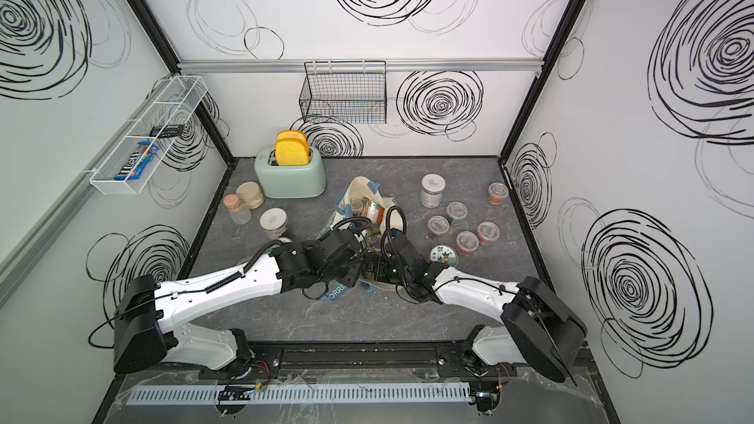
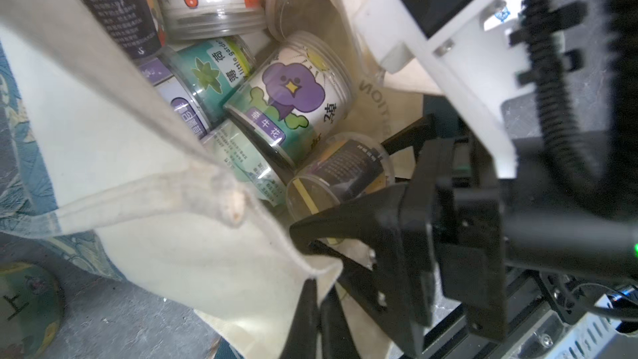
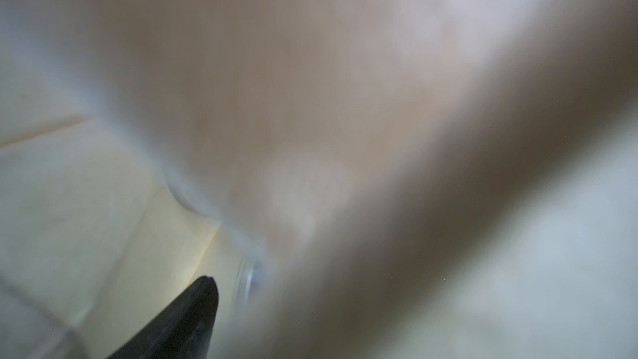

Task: Take out the seed jars from the canvas bag
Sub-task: Pick up the seed jar from the canvas bag.

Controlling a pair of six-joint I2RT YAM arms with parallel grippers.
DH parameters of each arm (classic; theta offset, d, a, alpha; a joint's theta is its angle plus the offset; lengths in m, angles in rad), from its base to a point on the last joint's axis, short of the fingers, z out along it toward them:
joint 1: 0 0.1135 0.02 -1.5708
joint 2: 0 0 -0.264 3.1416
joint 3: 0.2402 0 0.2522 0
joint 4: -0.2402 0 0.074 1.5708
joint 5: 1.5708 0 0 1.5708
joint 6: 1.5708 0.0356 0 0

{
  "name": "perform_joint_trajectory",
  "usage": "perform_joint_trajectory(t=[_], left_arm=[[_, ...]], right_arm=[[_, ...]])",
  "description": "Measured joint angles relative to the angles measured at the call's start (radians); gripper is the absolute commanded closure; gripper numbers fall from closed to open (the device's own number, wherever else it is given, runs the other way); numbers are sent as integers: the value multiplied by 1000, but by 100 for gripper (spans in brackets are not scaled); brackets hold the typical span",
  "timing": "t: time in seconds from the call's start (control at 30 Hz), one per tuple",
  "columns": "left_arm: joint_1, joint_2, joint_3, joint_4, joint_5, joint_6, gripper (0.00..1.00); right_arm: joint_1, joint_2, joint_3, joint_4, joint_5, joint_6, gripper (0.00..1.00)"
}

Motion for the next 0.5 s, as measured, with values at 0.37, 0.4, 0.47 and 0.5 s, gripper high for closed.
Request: perform_joint_trajectory(t=[0.37,0.4,0.47,0.5], left_arm=[[6,-10,-3,0,-3,0,95],[7,-14,-5,0,-2,0,95],[17,-20,-8,1,1,0,95],[26,-24,-12,4,9,2,95]], right_arm=[[27,-39,69,-158,96,-46,33],[38,-39,81,-181,115,-50,33],[62,-43,109,-226,153,-60,33],[77,-48,129,-255,178,-65,33]])
